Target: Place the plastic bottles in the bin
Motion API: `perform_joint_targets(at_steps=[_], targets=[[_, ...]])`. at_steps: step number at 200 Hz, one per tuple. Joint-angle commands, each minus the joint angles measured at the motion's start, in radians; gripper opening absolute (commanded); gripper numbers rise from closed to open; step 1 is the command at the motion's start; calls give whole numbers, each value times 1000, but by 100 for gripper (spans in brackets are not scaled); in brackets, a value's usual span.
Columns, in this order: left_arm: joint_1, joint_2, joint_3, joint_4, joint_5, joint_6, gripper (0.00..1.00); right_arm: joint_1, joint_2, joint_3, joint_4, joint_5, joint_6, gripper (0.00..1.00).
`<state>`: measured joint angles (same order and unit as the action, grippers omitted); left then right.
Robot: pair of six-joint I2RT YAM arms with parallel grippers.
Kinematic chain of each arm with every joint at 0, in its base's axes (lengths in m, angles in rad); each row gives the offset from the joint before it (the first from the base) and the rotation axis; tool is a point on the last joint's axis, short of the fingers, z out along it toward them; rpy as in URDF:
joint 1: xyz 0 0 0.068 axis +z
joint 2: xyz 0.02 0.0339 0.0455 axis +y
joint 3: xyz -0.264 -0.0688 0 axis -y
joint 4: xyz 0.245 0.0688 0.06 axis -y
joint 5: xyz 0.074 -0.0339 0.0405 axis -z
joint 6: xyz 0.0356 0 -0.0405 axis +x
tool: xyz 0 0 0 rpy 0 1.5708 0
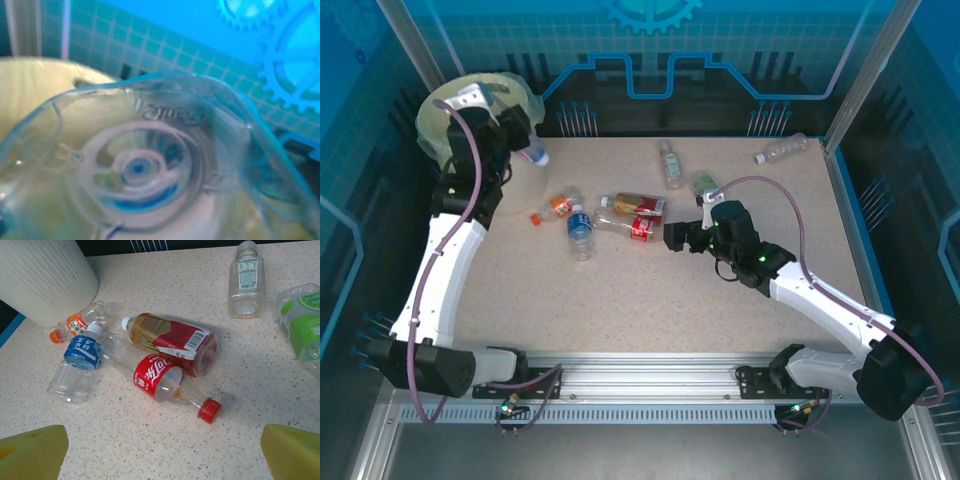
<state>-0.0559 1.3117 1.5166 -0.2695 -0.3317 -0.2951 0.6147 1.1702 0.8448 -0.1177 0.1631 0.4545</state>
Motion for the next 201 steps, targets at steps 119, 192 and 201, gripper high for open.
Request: perform_joint_targets(at_steps=[119,192,201], targets=[[275,501,580,-73,4,189,54,2,-127,-41,17,71,-13,100],[346,628,673,-330,84,-101,52,-1,-152,-75,47,76,-14,100],[347,636,673,-347,85,-131,53,0,-150,-73,44,80,-14,100]])
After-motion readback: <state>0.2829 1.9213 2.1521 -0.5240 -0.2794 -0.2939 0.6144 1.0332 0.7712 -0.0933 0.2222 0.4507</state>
